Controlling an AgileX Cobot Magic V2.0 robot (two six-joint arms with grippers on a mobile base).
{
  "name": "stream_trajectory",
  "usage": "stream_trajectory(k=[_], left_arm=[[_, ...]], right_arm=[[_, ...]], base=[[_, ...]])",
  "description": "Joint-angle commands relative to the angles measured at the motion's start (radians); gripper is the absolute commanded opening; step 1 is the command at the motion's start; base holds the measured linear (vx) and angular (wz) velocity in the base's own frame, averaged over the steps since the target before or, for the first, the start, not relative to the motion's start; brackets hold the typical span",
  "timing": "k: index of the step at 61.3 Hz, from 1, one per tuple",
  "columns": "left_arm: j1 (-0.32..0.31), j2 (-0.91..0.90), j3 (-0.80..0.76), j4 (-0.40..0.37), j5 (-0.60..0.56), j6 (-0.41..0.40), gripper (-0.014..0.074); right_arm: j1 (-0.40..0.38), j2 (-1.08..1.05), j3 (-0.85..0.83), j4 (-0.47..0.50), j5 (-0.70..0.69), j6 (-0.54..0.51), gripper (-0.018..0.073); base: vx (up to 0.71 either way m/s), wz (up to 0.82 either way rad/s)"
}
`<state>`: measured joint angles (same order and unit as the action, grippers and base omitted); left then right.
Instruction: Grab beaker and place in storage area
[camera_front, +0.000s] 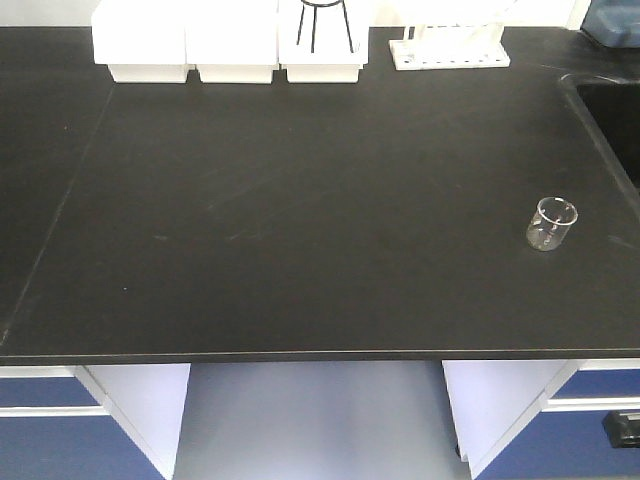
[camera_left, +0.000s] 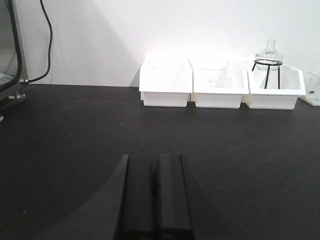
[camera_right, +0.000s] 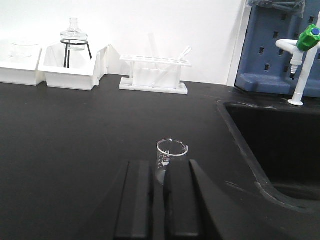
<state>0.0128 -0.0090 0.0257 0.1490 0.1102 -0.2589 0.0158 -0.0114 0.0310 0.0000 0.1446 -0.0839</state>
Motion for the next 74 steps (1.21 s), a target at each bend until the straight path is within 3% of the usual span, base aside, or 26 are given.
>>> stream_trajectory(k=[1,62,74], left_arm=[[-0.006,-0.019,0.022,-0.006,-0.084,-0.006,-0.0008],[-0.006,-0.019,0.022,-0.006,-0.084,-0.006,-0.0008],[-0.006,-0.019,0.022,-0.006,-0.084,-0.006,-0.0008]], right_arm=[[-0.005,-0.012,0.009,0.000,-0.077,-0.005,0.0188],[-0.005,-0.012,0.009,-0.006,-0.083,-0.013,0.0188],[-0.004,-0.012,0.009,0.015,-0.227,-0.006,0.0188]], base=[[0.00,0.00],[0.00,0.00],[0.00,0.00]])
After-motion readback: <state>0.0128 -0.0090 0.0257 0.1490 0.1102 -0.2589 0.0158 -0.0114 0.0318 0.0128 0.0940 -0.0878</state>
